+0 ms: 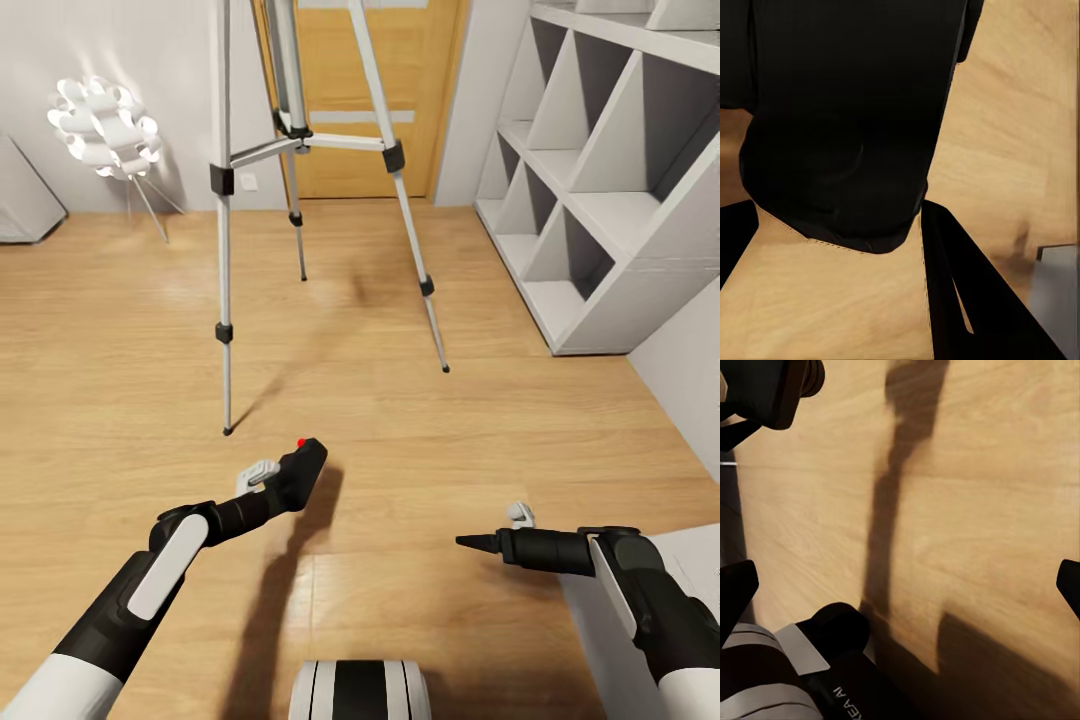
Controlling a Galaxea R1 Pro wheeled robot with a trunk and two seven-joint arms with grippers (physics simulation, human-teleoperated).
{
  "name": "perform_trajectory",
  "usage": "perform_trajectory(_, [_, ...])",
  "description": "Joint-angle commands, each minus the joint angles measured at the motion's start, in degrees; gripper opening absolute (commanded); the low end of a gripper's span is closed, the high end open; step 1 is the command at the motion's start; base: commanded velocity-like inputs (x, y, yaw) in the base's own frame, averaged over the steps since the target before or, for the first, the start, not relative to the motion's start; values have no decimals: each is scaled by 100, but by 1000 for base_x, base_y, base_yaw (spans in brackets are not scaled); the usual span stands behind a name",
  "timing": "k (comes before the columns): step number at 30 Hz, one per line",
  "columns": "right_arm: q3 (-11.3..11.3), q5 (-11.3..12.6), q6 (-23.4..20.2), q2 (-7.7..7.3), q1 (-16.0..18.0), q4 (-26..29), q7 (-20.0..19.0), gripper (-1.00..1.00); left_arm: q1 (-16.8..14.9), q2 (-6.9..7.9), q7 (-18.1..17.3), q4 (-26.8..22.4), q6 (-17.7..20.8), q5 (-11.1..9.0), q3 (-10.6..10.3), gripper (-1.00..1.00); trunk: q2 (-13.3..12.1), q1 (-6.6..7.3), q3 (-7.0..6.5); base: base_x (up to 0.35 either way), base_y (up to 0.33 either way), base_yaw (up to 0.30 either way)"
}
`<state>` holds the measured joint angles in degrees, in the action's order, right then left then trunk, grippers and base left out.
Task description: Attach the digital camera to the camera tripod in the bedroom.
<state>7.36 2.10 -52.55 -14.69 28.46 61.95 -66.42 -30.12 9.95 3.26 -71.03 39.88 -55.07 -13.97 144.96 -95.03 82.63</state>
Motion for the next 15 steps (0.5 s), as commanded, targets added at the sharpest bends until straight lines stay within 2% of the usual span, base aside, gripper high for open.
perform_trajectory(1, [3, 19, -49, 0, 2, 1, -3, 100, -3, 5, 42, -8, 10, -38, -10, -100, 0, 3, -19, 0, 0, 0])
perform_trajectory(15, [7, 23, -54, 1, 2, 1, -2, 100, -3, -18, 41, -25, 0, -37, -17, -100, -19, 39, -329, 0, 0, 0])
